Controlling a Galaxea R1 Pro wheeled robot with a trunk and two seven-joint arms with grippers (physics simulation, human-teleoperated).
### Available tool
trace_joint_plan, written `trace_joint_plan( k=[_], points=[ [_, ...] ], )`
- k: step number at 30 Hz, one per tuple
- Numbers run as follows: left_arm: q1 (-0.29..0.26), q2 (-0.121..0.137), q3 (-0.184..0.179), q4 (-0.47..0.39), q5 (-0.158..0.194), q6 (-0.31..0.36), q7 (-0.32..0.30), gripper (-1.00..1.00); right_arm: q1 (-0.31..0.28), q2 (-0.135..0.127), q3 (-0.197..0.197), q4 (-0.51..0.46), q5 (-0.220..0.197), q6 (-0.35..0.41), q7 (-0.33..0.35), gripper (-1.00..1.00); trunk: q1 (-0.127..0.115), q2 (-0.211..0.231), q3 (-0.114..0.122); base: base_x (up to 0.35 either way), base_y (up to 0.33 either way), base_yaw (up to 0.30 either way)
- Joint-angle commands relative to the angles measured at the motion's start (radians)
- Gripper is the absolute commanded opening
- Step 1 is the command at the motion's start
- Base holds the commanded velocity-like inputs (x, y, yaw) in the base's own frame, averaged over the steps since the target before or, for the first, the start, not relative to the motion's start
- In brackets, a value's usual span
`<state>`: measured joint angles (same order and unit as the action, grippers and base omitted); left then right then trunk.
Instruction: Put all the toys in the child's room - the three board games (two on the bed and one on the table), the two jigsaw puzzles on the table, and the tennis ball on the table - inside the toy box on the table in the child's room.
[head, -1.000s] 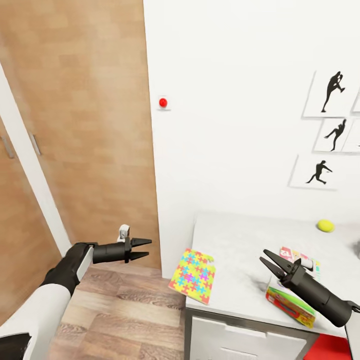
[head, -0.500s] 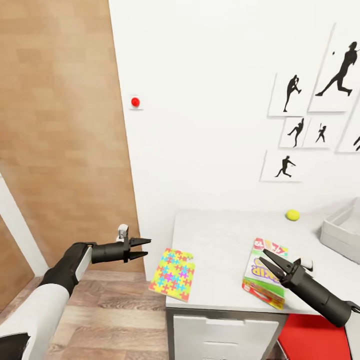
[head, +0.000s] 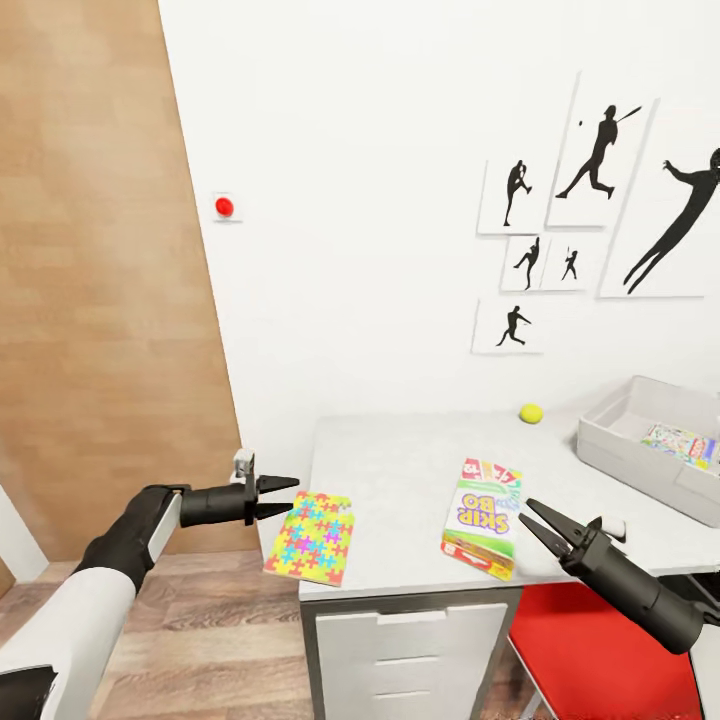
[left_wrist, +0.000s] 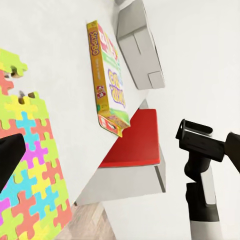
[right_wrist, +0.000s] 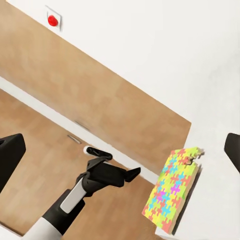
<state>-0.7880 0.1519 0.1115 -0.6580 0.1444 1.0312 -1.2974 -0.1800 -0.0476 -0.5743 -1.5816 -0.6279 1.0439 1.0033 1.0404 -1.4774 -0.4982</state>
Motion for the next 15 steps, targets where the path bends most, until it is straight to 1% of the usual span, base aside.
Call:
trace_joint_plan(
  k=[1,5,8,15],
  points=[
    [0.000,0.002,0.000,0.000,0.001,0.007,-0.002,1.00,-0.001,0.000,-0.001,0.000,0.004,0.003,0.006,1.00,0.000,-0.001,-0.001,-0.005,0.135,-0.054],
    [0.000,0.004,0.000,0.000,0.001,0.007,-0.002,1.00,-0.001,0.002,-0.001,0.000,0.004,0.003,0.007,1.00,0.000,-0.001,-0.001,-0.003,0.198,-0.029],
    [0.000,0.004,0.000,0.000,0.001,0.006,-0.002,1.00,-0.002,0.003,0.000,0.000,0.004,0.003,0.007,1.00,0.000,-0.001,-0.001,-0.001,0.138,-0.009],
    [0.000,0.008,0.000,-0.004,0.002,0.006,-0.003,1.00,-0.002,0.003,0.001,0.000,0.004,0.003,0.008,1.00,0.000,-0.001,-0.001,0.000,0.038,-0.003]
  ],
)
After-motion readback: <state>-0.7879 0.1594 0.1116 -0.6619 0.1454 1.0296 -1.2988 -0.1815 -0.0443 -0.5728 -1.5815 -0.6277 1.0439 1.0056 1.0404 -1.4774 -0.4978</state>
